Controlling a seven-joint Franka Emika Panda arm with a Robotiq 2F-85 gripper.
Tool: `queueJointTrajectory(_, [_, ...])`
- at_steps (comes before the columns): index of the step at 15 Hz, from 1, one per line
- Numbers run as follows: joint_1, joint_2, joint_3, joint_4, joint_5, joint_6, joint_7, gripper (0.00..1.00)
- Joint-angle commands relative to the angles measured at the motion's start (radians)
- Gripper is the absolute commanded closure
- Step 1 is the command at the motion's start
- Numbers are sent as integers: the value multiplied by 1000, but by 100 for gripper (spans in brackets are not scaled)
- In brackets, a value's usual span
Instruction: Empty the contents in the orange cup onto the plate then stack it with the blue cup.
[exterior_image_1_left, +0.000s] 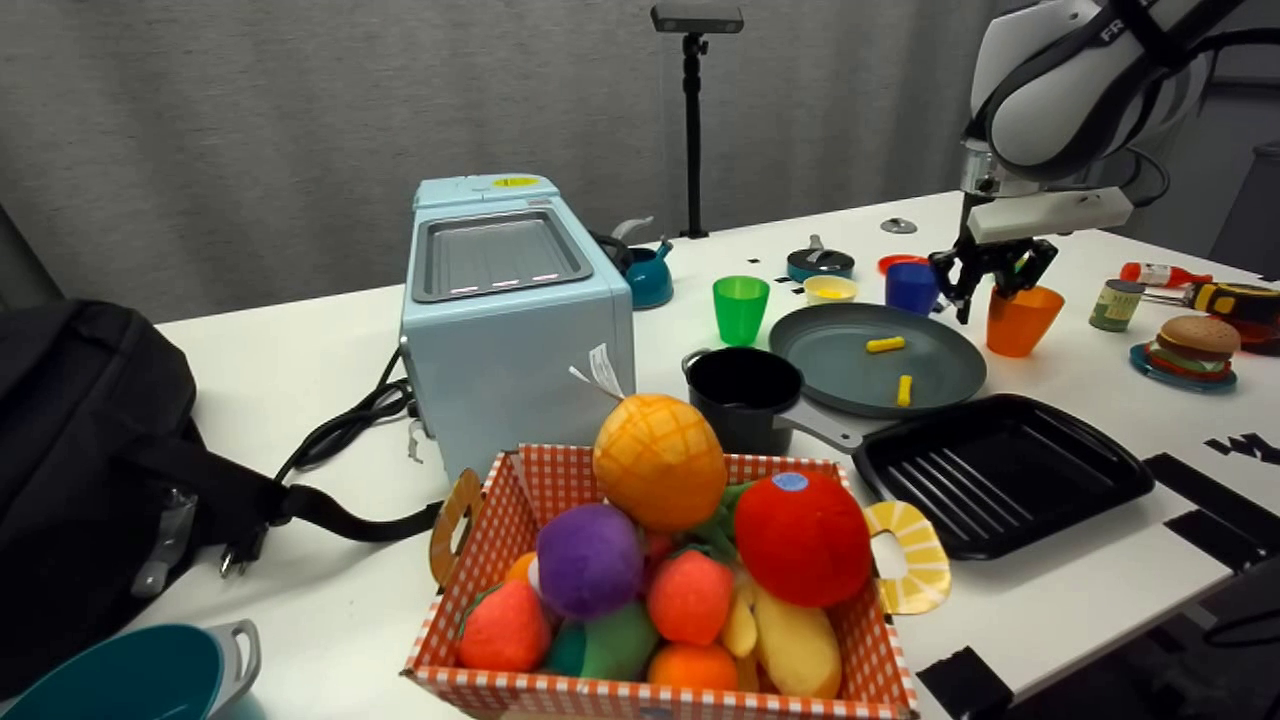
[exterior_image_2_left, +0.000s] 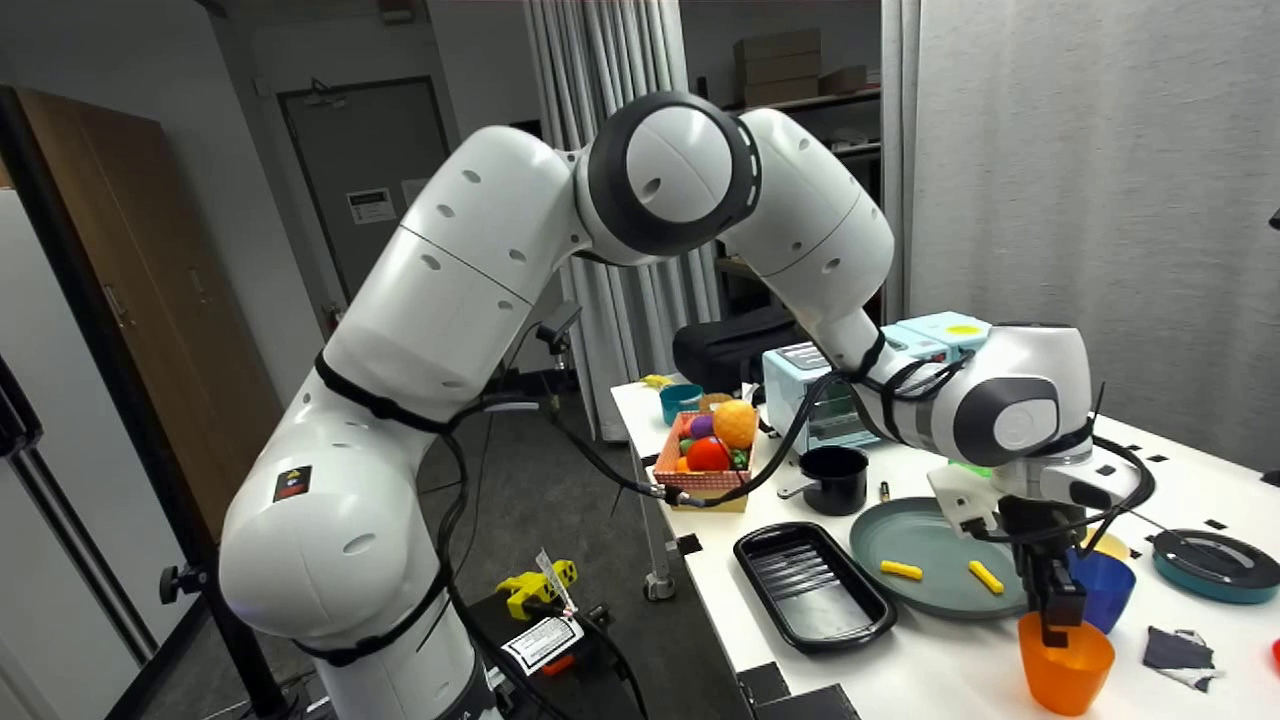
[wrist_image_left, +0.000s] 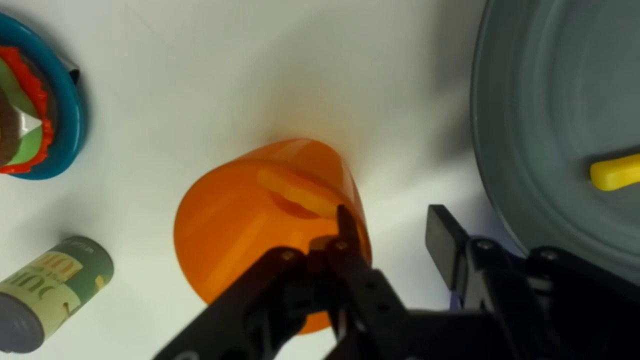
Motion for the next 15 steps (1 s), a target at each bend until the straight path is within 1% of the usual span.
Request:
queueJointTrajectory(1, [31,3,-37,8,14,37,3,89])
queueJointTrajectory(2, [31,-3,-39,7,15,34,-1,98])
queueJointTrajectory(3, [30,-11,-42,7,17,22,-5,100])
queueJointTrajectory(7, [23,-61,-43,-1,24,2,-19,99])
queueJointTrajectory(11, [11,-161,-4,-43,49,25,-64,99])
queueJointTrajectory(15, [13,-262,50,-87,103,42,-114,99])
